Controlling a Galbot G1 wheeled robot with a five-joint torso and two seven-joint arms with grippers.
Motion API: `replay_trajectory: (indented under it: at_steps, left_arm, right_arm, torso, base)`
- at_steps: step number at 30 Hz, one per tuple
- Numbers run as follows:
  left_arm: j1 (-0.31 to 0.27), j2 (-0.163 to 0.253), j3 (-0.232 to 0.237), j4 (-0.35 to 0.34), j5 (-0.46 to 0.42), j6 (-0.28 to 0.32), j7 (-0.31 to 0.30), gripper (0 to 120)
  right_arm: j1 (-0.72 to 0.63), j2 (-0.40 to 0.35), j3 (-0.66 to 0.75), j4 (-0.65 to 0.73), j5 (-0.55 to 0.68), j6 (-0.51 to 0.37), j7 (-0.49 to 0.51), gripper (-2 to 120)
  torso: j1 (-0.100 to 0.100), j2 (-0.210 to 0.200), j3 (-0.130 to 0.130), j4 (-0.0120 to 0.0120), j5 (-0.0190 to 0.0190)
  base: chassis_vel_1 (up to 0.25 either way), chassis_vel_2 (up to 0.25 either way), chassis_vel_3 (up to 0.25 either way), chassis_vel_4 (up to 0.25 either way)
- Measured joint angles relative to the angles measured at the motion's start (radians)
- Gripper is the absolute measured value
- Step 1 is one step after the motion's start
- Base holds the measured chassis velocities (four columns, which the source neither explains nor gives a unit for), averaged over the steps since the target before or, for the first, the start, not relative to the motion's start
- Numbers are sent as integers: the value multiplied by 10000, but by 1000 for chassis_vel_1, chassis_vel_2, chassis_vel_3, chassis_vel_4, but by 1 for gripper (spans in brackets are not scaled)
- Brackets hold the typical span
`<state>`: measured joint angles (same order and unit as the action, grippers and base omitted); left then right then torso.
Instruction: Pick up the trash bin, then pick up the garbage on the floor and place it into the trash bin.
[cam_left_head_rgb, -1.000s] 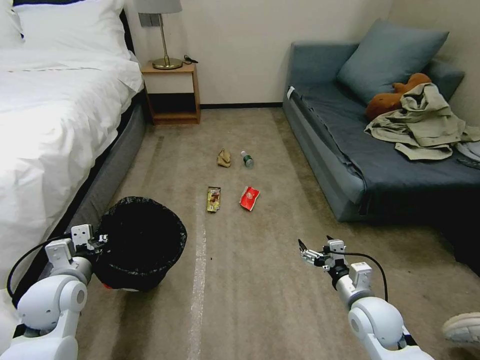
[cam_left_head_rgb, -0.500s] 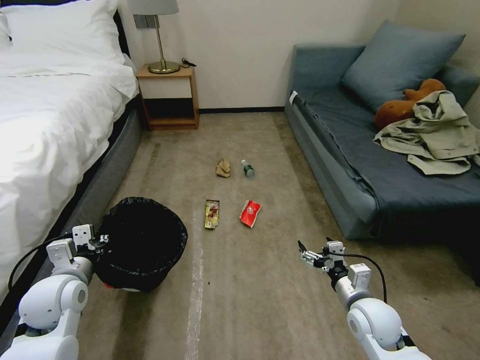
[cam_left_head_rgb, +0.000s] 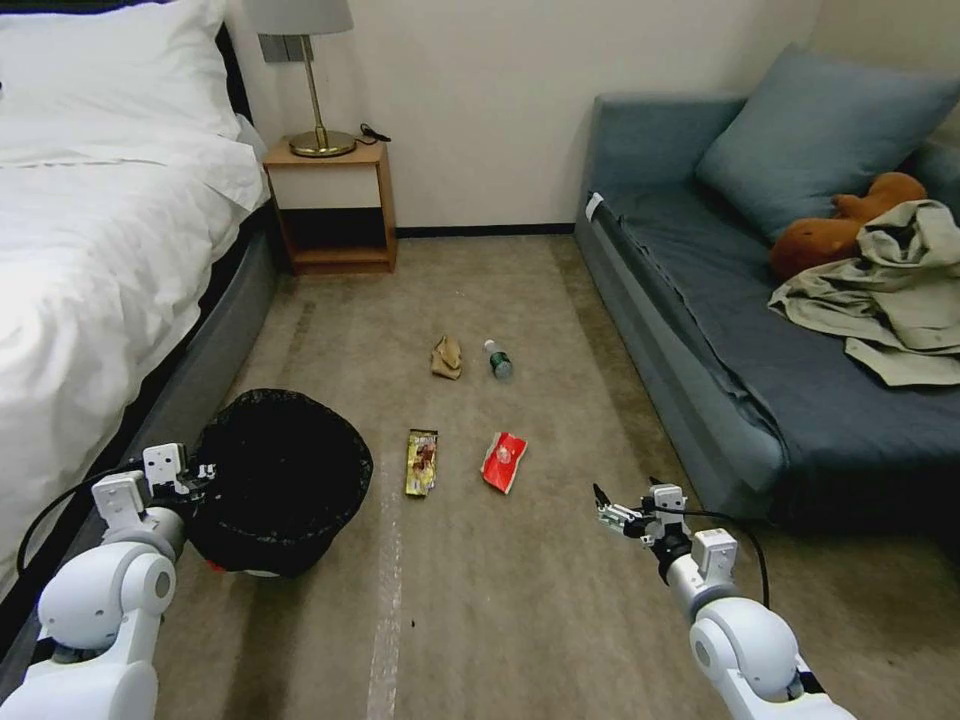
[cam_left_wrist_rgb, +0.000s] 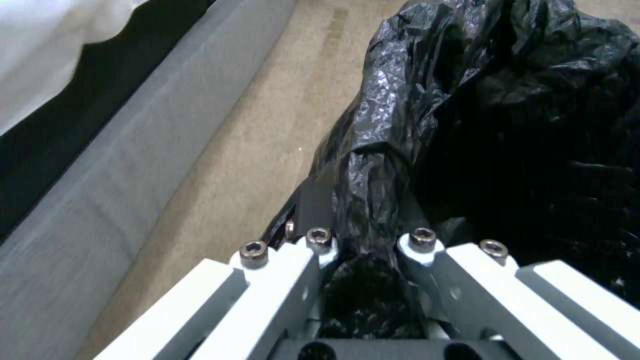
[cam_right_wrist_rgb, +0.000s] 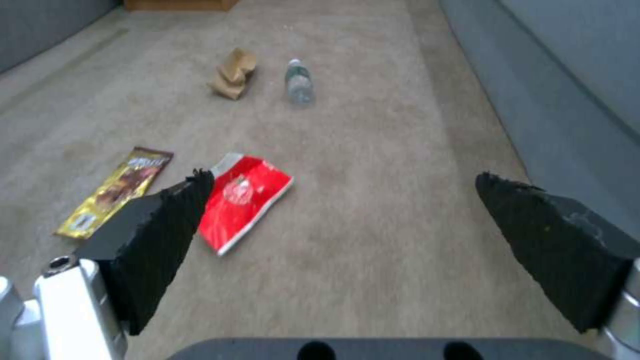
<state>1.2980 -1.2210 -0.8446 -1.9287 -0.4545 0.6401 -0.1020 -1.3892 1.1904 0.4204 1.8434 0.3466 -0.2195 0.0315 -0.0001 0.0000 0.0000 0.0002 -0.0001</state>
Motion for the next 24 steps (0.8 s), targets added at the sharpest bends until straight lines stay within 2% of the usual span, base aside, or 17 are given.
replay_trajectory:
  at_steps: [24]
  left_arm:
    - [-254, -59, -31, 196, 35, -16, -9, 4]
  right_arm:
    - [263, 10, -299, -340, -124, 70, -6, 100]
  torso:
    - [0, 0, 0, 0, 2]
  base:
    - [-160, 164, 161, -155]
